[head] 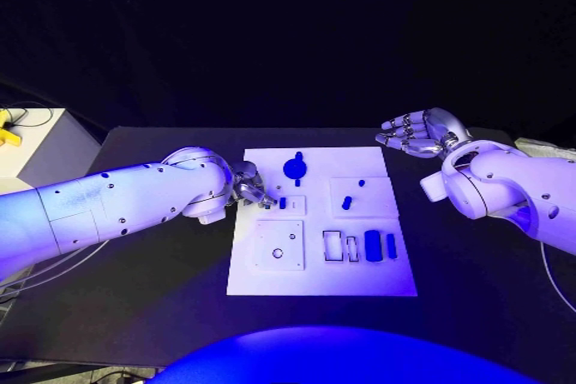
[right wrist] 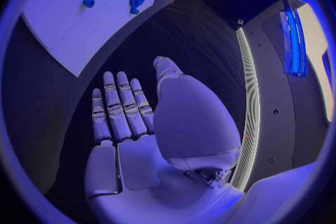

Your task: Assemble the parts on the task board

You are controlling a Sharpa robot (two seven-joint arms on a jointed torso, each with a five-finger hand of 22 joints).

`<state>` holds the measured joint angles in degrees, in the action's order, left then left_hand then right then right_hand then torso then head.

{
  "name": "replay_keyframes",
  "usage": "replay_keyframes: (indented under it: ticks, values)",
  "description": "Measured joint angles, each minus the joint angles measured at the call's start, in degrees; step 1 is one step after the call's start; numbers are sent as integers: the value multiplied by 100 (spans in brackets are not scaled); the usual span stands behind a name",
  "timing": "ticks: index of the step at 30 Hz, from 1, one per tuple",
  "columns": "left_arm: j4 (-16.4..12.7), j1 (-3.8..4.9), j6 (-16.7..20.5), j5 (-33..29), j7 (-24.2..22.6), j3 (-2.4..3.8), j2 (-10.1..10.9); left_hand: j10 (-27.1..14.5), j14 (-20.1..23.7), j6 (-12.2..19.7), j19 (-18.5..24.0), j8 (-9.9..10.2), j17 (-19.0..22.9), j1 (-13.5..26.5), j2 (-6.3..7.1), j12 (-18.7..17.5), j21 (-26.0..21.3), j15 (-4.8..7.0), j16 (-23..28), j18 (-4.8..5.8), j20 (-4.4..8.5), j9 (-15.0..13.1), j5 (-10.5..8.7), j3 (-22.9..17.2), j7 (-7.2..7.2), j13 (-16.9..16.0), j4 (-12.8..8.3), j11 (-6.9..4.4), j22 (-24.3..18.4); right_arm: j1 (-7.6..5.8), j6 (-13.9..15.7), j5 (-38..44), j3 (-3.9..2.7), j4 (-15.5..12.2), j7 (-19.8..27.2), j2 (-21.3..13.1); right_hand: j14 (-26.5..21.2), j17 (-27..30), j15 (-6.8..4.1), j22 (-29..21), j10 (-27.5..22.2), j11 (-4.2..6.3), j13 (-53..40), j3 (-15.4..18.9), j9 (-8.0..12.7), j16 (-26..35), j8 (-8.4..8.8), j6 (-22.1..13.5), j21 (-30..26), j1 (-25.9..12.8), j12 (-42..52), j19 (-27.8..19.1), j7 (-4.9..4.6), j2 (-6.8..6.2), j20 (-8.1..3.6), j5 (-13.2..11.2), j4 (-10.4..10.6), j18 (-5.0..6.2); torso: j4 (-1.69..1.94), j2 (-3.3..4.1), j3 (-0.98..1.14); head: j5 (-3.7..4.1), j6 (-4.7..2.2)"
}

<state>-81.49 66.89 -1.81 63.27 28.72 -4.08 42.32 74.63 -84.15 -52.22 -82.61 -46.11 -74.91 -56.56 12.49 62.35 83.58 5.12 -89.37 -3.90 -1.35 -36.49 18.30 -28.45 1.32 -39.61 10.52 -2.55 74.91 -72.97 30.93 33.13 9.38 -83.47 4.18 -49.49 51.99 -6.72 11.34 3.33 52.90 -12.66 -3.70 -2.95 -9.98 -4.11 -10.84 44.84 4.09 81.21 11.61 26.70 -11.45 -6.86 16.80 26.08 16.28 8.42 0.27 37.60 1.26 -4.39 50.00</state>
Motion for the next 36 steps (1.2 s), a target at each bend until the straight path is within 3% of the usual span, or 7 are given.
replay_keyframes:
  ticks: [7, 25, 28, 31, 32, 34, 36]
  values:
    - [-79, -1, 12, -9, 2, 24, 71, -20, 0, 0, 22, 0, 0, -23, 23, 0, -26, 0, 0, -1, 22, 0, -30, 47, 0, 61, 47, 19, 0, 11, -8, 0, 0, 0, 0, -5, 0, 0, 0, -5, 0, 0, 0, 0, 5, 0, 0, 0, 0, 0, 0, -43, 0, 0, 0, 0, 0, 0, -1, 0, 0, 9, 0]
    - [-294, -2, 260, -470, -108, 197, 216, -343, 0, 198, 214, 33, 0, -257, 111, -233, -242, -1, 120, 0, -23, 0, -30, 436, 113, 467, 403, 93, -60, 37, -37, 0, 0, 11, -2, 9, 0, 6, 0, -5, 0, 0, 0, 0, 5, 0, 0, 0, 0, 0, 0, -43, 0, 0, 0, 0, 0, 0, 3, -5, 1, -1, 0]
    - [-339, -1, 382, -599, -243, 250, 284, -646, 12, 414, 428, 76, 0, -497, 87, -441, -441, -58, 264, 0, -62, -4, -30, 576, 182, 821, 543, 156, -356, 41, -39, 0, 0, 13, -2, 7, 0, 6, 0, -5, 0, 0, 0, 0, 4, 0, 0, 0, 0, 0, 0, -43, 0, 0, 0, 0, 0, 0, 3, -1, 1, 8, 0]
    - [-368, 0, 525, -725, -477, 295, 320, -1054, 12, 766, 723, 230, 0, -842, 33, -561, -739, -201, 446, -133, -145, 77, -28, 656, 345, 1029, 574, 303, -782, 44, -40, 0, 0, 20, -2, 5, 0, 6, 0, -9, 0, 0, 0, 0, 4, 0, 0, 0, 0, 0, -22, -43, 0, 0, 0, 0, 0, 0, 3, -1, 3, 15, 0]
    - [-373, 3, 596, -769, -609, 309, 320, -1176, 18, 868, 779, 292, 0, -1016, 5, -561, -799, -251, 453, -133, -176, 132, -4, 656, 396, 1033, 561, 344, -861, 44, -40, 0, 0, 25, -2, 5, 0, 6, 0, -10, 0, 0, 0, -4, 4, 0, 0, 0, 0, 0, -22, -43, 0, 0, 0, 0, 5, 0, 3, -1, 3, 18, 0]
    - [-365, 10, 705, -812, -831, 326, 298, -1512, 44, 1037, 1127, 442, 7, -1494, -66, -596, -1132, -336, 682, -230, -238, 280, 16, 500, 516, 1055, 405, 443, -1320, 44, -40, 0, 0, 34, -1, 5, 0, 6, 0, -9, 0, 0, 0, -16, 4, 0, 0, 0, 0, 0, -22, -43, 0, 0, 0, 0, 16, 1, 3, -1, 4, 24, 0]
    - [-311, 17, 830, -821, -1106, 338, 228, -1984, 437, 1132, 1772, 596, 580, -1927, -51, -767, -1793, -447, 1157, -434, -342, 473, 16, 271, 610, 1157, 236, 556, -2161, 44, -40, 0, 0, 42, 0, 8, 0, 6, 0, -9, 0, 0, 0, -16, 4, 0, 0, 0, 0, 0, -21, -43, 0, 0, 0, 0, 16, 0, 5, 1, 6, 27, 0]
